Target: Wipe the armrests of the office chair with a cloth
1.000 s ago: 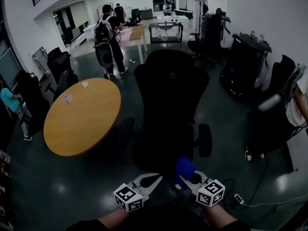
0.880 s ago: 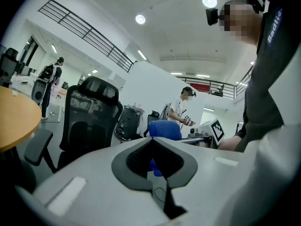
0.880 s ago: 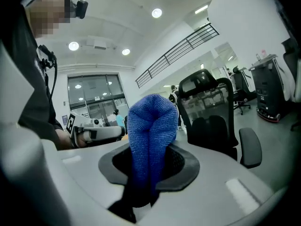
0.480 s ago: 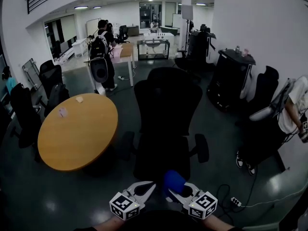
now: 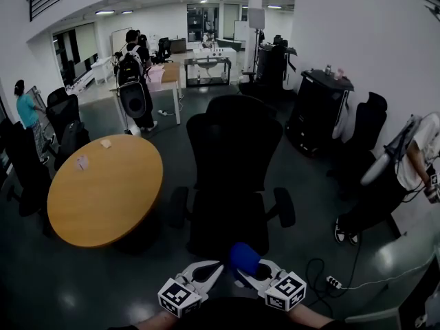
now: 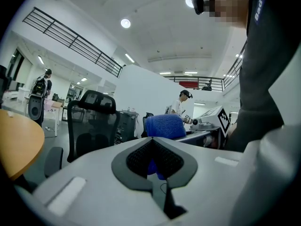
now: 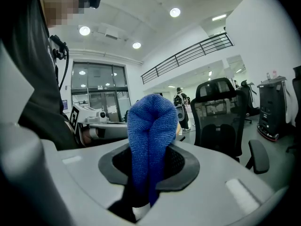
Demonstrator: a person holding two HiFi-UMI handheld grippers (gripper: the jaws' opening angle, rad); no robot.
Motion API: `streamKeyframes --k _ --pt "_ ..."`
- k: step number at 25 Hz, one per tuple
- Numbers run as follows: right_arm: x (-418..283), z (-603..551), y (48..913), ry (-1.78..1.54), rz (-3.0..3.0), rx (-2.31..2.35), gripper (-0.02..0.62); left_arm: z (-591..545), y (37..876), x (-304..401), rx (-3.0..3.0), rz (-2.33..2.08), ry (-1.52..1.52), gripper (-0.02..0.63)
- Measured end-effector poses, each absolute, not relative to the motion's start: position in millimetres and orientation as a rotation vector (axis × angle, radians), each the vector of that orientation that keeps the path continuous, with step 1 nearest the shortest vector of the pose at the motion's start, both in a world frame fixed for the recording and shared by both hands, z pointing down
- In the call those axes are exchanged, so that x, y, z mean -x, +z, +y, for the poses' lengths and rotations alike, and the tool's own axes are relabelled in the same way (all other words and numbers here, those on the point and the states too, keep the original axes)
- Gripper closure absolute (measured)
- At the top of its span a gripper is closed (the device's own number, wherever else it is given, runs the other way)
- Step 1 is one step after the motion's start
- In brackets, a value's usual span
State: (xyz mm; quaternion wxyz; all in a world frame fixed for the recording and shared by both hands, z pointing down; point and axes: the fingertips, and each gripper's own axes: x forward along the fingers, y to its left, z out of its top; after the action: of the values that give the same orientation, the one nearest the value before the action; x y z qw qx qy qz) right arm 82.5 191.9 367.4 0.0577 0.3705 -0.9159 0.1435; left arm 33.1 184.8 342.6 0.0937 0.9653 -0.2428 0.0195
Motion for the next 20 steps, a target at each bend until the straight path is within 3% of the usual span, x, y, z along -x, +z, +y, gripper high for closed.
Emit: streamKeyframes --k 20 --pt "-71.1 181.9 370.4 0.468 -2.795 -1.031 0.485 184.7 347.8 -34.8 -2.862 -0.719 0.096 0.589"
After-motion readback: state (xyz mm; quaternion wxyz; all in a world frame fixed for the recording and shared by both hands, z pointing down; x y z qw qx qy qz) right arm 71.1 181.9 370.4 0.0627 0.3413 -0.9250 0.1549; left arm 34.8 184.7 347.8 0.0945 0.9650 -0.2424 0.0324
